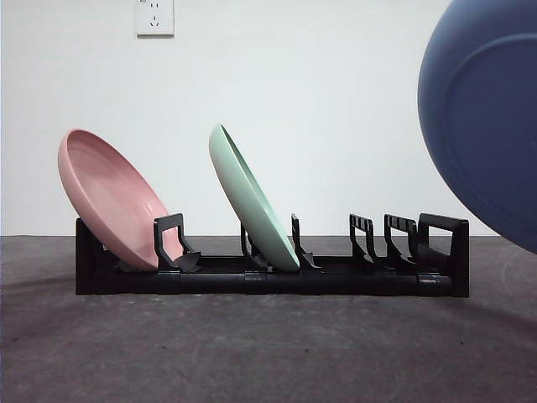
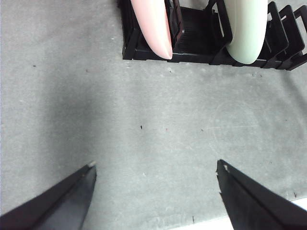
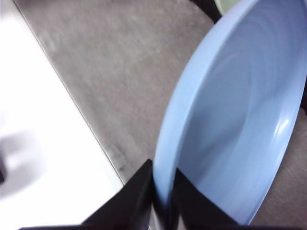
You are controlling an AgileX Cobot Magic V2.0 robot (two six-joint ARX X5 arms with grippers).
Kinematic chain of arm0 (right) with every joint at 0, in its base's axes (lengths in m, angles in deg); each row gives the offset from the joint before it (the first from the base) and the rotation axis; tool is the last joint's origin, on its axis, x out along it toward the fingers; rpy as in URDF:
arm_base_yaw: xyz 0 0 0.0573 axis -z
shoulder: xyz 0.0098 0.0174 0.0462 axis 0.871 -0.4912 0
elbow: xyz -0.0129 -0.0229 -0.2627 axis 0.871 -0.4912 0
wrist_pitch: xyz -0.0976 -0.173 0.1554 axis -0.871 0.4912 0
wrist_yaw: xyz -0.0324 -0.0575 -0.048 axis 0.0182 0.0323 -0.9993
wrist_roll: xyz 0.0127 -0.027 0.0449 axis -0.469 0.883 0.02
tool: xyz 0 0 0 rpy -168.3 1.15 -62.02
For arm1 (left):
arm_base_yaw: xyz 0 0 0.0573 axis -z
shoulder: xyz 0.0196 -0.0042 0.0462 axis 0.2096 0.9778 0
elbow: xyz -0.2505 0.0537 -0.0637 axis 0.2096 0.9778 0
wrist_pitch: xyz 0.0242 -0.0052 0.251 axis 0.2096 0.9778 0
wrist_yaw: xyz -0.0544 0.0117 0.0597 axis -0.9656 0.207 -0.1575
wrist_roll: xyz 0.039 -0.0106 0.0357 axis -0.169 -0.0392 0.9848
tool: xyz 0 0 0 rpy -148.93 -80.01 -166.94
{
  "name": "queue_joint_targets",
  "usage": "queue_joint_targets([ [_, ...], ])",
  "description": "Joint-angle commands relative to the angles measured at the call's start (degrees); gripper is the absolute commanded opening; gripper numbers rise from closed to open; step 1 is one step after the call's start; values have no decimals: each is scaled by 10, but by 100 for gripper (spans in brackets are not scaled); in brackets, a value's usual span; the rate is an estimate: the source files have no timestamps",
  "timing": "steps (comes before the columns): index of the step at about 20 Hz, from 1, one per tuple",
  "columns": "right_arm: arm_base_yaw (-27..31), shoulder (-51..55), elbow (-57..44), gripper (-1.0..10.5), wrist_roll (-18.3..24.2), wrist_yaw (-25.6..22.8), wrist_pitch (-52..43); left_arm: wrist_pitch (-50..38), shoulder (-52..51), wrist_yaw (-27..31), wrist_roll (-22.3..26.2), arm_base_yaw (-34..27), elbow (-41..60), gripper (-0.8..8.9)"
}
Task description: Place the plate
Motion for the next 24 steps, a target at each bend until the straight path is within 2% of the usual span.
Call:
queue_joint_targets([
  [1,-36,-16,3,8,21,-22,-7,-6,3,-3,5,2,-13,403],
  [5,-103,-85,3,8,28,-82,-19,-7,3,-3,6,2,-13,403],
  [8,-162,-164,3,8,27,-120,-78,-7,3,-3,6,2,-13,403],
  [13,-243,-311,7,8,27,-138,-206,-6,3,-3,19,2,-13,403],
  [19,-263,-458,23,8,37,-194,-265,-6,3,-3,21,2,-13,403],
  [21,-263,-491,31,8,52,-195,-286,-7,3,-3,21,2,-13,403],
  [24,-263,-526,37,8,53,-195,-313,-7,3,-3,22,2,-13,403],
])
